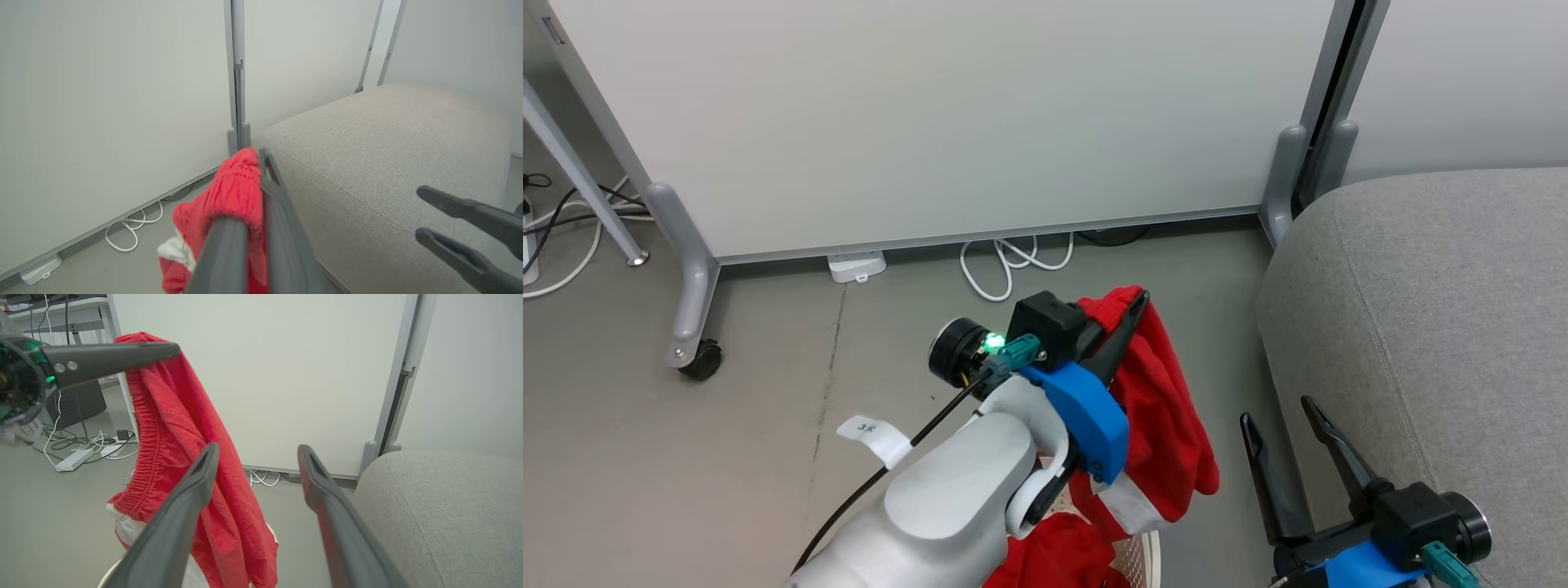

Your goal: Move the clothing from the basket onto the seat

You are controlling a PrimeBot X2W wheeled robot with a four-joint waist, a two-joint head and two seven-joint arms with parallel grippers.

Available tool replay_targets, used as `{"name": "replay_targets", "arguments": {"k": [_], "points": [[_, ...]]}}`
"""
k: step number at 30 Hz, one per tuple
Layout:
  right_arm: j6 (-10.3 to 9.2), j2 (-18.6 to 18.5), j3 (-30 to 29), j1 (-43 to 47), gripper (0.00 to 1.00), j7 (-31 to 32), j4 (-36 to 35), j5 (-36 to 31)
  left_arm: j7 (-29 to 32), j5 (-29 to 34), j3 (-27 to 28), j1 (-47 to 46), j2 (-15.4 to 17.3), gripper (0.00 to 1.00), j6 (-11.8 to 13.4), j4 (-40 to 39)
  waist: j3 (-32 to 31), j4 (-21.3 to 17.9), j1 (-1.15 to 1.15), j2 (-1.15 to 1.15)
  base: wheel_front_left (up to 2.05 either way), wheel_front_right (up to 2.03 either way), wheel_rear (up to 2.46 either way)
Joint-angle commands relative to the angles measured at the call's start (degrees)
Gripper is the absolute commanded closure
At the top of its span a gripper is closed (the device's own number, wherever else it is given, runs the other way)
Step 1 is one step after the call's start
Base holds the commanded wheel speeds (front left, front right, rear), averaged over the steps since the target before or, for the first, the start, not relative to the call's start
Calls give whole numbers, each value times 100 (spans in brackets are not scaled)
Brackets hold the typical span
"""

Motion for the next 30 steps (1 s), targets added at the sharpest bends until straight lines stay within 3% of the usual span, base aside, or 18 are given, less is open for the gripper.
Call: {"name": "replay_targets", "arguments": {"k": [1, 14, 30], "points": [[3, -17, 15, 53, 0, 11, 2, -10, 48, -102, -111, -164, 6, 100, 62, -59, -19, 9, 0, 0, 0, 0, 0], [3, -17, 53, 138, 0, 119, -20, -27, 195, -744, -791, -649, 6, 100, 302, -314, -113, 90, 0, 0, 0, 0, 0], [3, -17, 126, 161, 0, 169, 24, 21, 57, -1257, -1231, -998, 5, 100, 452, -343, -127, 147, 0, 0, 0, 0, 0]]}}
